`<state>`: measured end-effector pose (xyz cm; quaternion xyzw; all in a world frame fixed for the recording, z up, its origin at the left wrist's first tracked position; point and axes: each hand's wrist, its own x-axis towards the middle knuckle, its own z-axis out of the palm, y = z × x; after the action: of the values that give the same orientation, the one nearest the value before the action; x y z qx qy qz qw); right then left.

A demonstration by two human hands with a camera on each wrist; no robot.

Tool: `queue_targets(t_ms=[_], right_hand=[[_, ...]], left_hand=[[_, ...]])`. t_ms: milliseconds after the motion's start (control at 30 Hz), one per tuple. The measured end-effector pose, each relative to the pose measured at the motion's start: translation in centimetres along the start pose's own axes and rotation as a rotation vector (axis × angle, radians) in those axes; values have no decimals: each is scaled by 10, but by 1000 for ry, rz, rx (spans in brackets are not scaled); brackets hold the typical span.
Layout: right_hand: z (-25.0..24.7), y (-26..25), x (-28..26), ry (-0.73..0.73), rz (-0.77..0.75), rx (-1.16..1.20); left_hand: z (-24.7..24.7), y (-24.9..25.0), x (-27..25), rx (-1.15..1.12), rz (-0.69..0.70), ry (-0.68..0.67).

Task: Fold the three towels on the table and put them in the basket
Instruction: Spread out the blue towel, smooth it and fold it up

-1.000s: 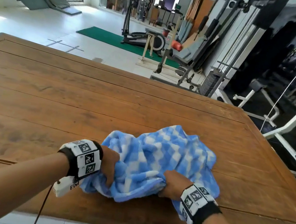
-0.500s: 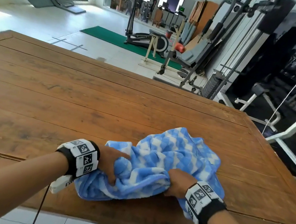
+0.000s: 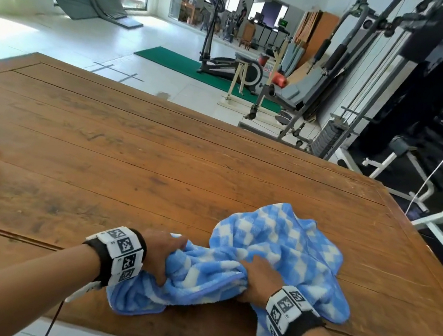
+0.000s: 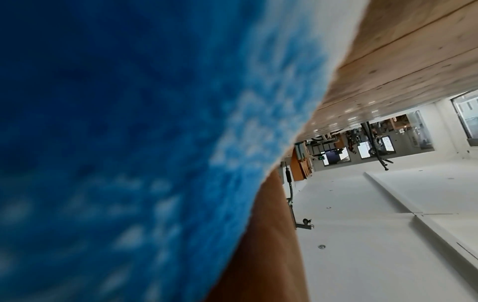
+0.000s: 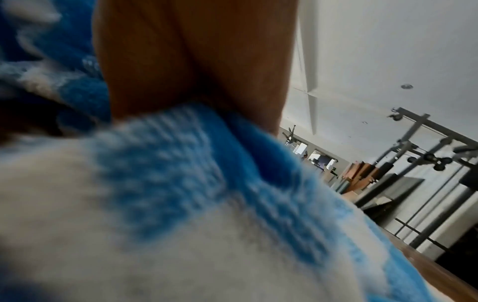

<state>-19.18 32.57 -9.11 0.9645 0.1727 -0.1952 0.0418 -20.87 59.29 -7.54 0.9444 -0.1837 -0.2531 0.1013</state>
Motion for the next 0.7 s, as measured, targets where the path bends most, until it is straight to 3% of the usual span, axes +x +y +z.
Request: queue_targets(t_ms=[67, 133, 300, 467, 533, 700], right_hand=[[0, -1, 3, -25, 2, -73], [1, -2, 7, -67, -22, 50], [-6, -4, 17, -48, 38, 326], [-55, -26, 22, -183, -21, 297], [-84, -32, 24, -99, -82, 387], [-192, -35, 6, 283, -214, 589]], left_hand=[[1, 1, 3, -46, -40, -49], [2, 5, 5, -16, -89, -87], [-6, 0, 6, 185, -105, 32], [-52, -17, -10, 215, -112, 297], [-79, -25, -20, 145, -142, 434], [-160, -32, -41, -91, -111, 910]])
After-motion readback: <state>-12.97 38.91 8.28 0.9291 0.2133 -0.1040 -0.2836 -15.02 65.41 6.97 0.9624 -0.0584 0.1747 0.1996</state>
